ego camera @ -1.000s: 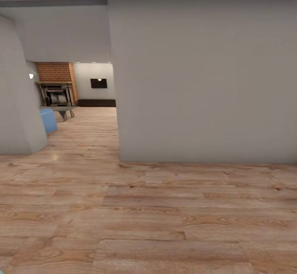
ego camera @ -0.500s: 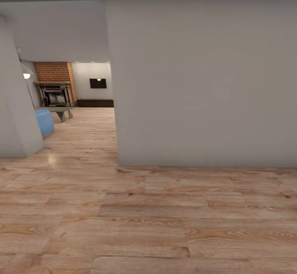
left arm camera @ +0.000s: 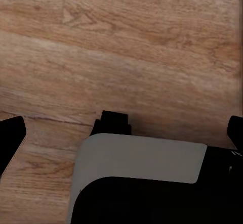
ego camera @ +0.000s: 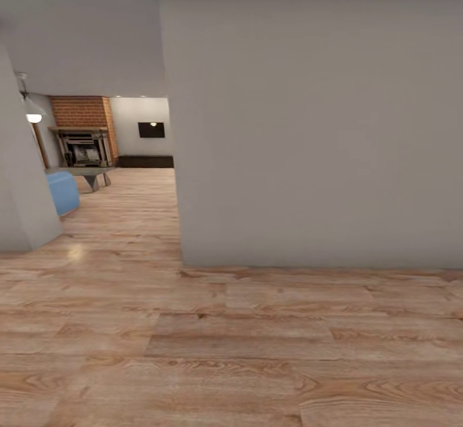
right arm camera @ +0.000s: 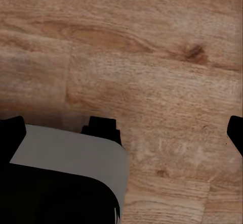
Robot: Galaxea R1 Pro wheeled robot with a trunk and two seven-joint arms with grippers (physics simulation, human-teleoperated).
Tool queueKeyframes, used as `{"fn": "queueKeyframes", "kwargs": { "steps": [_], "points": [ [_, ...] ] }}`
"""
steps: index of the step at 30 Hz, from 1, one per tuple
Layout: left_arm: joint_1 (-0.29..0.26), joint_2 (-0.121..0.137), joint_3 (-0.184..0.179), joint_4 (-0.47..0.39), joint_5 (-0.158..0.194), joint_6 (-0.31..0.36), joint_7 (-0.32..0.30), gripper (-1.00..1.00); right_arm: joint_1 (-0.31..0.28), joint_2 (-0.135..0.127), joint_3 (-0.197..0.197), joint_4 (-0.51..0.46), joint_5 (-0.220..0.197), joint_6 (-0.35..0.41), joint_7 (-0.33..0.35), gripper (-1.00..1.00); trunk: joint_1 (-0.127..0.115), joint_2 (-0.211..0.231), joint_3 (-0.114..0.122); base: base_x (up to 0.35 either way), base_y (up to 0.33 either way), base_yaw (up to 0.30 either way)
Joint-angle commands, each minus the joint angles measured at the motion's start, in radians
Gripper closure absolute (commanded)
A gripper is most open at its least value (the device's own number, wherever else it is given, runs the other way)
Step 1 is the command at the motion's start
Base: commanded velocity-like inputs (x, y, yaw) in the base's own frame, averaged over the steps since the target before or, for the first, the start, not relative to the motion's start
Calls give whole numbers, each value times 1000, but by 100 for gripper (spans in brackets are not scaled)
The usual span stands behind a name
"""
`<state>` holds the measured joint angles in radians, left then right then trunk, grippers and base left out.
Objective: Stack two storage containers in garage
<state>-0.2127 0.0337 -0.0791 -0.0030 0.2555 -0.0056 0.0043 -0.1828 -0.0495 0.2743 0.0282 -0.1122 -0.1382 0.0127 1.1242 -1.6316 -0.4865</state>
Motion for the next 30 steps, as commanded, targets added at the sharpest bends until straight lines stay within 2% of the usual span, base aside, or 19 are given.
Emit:
{"fn": "queueKeyframes", "kwargs": {
  "steps": [1,9,30],
  "points": [
    [0,0,-8,0,9,-1,0,-100,-1,1,9,3,-10,-5,1,-100,1,0,-1,327,0,0],
    [0,0,-8,0,8,-1,0,-100,-1,1,8,3,-6,-6,3,-100,1,0,-1,327,0,61],
    [0,0,-8,0,8,-1,0,-100,-1,0,7,3,-9,-6,3,-100,1,0,-1,327,0,267]
  ]
}}
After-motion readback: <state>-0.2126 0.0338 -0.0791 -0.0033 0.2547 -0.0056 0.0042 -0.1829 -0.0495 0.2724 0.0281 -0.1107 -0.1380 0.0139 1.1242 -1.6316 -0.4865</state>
